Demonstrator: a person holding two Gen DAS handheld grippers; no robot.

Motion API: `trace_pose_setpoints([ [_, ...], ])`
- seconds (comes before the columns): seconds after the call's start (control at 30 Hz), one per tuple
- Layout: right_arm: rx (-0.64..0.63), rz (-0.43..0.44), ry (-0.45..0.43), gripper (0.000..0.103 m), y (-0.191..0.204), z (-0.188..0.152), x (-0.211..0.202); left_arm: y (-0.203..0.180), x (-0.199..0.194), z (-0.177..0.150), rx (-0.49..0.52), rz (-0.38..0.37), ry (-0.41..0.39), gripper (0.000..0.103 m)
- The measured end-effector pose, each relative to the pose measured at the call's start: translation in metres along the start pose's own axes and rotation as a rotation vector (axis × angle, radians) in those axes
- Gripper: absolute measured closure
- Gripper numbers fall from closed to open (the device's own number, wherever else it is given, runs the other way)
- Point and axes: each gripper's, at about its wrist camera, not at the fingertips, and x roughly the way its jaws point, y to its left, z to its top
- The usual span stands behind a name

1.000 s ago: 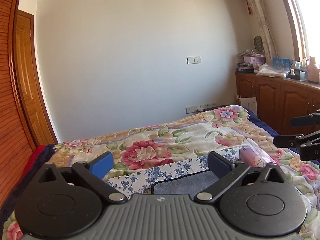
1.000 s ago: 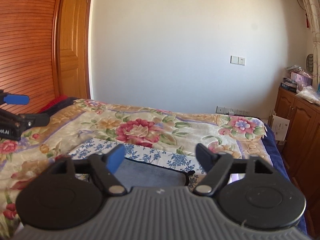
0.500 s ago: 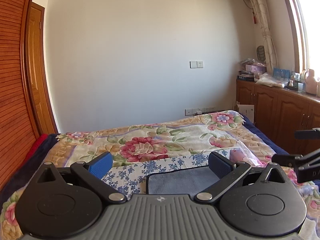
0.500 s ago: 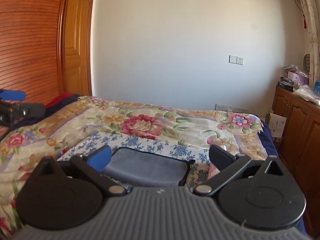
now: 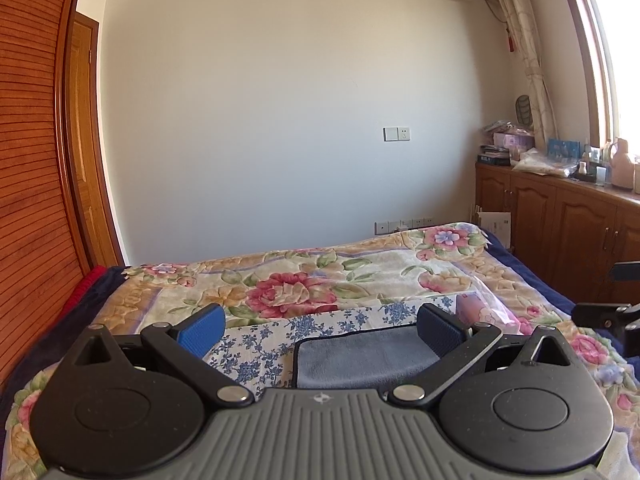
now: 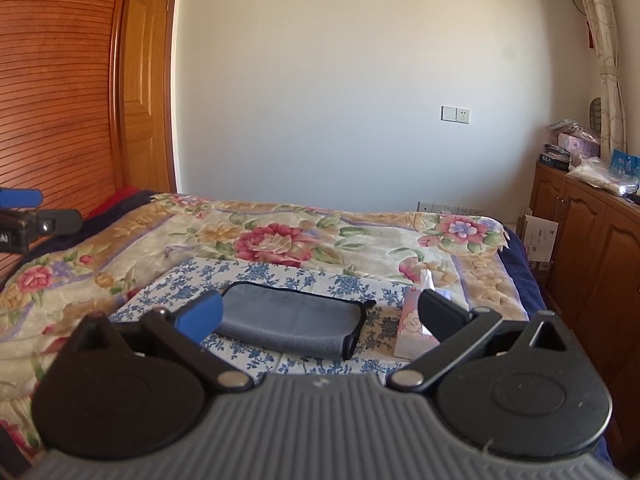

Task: Fold towel

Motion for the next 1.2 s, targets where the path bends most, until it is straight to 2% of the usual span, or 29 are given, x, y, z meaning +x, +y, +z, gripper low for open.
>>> trace_pose_setpoints([
  [0.5,-0.009,-0.007,-0.014,0.000,0.006,-0.022,-0.006,-0.012,-0.012,-0.031,0.005,0.002,-0.015,0.000],
  [1.2,0.011,-0.019,0.017,0.000,0.007,-0.061,-0.008,0.009,-0.016,-0.085,-0.012,0.035,0.029,0.000],
])
